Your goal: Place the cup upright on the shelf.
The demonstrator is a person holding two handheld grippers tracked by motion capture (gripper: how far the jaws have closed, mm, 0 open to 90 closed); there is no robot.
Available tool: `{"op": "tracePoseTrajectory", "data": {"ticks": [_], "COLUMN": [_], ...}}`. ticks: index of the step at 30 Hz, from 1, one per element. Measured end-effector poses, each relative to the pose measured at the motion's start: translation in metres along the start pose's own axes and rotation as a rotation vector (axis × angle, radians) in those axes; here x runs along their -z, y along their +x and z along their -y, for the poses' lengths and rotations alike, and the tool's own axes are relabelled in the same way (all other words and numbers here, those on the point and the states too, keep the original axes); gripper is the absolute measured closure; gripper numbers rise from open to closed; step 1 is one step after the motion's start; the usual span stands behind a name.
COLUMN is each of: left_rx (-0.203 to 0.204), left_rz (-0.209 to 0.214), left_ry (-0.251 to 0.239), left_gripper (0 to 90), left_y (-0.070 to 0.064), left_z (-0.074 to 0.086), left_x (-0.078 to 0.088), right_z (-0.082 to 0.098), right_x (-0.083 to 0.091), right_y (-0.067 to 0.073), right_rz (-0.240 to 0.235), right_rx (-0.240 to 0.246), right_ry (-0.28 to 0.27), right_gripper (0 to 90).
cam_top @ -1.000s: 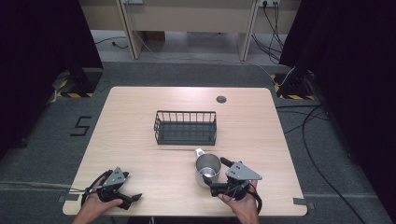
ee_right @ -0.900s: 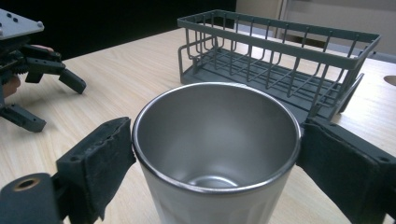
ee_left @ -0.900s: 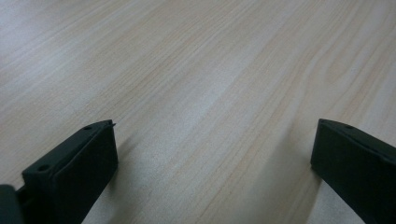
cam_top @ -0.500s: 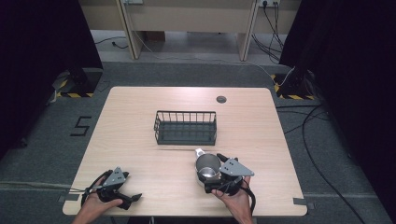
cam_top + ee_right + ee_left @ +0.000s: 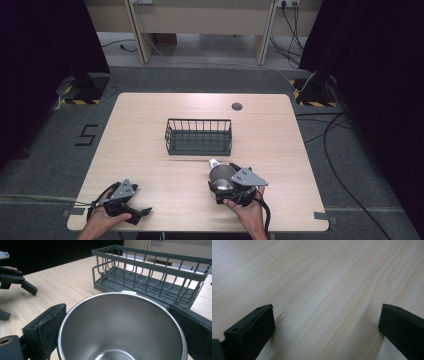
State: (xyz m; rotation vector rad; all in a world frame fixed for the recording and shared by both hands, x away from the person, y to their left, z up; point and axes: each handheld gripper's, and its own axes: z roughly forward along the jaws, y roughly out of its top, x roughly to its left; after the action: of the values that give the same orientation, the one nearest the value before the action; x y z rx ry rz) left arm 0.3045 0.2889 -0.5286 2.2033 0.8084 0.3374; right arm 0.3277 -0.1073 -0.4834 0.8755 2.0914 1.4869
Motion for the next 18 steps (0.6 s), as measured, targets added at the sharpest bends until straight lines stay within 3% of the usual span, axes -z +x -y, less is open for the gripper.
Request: {"op": "tracePoseTrajectory", "data": {"ticks": [7, 12, 15, 18], "left_rx": [0.000, 0.000, 0.000, 0.000], "left_rz": [0.000, 0.000, 0.000, 0.001], "left_ry": [0.000, 0.000, 0.000, 0.000], "left_gripper": [0.0, 0.0, 0.0, 0.0], "left_y": [0.000, 0.000, 0.000, 0.000], "left_z": [0.000, 0.000, 0.000, 0.000], "left_x": [0.000, 0.000, 0.000, 0.000], "right_z": [-0.001, -0.004, -0.005, -0.008], "right_x": [0.000, -0.003, -0.003, 0.001], "right_y": [-0.009, -0.023, -0.023, -0.017], "right_rz": [-0.077, -0.180, -0.174, -0.123], "right_rx": [0.028, 0.069, 0.068, 0.086], "right_ry": [0.009, 0.014, 0.015, 0.019], "right_gripper": [5.5, 4.7, 4.9, 5.4]}}
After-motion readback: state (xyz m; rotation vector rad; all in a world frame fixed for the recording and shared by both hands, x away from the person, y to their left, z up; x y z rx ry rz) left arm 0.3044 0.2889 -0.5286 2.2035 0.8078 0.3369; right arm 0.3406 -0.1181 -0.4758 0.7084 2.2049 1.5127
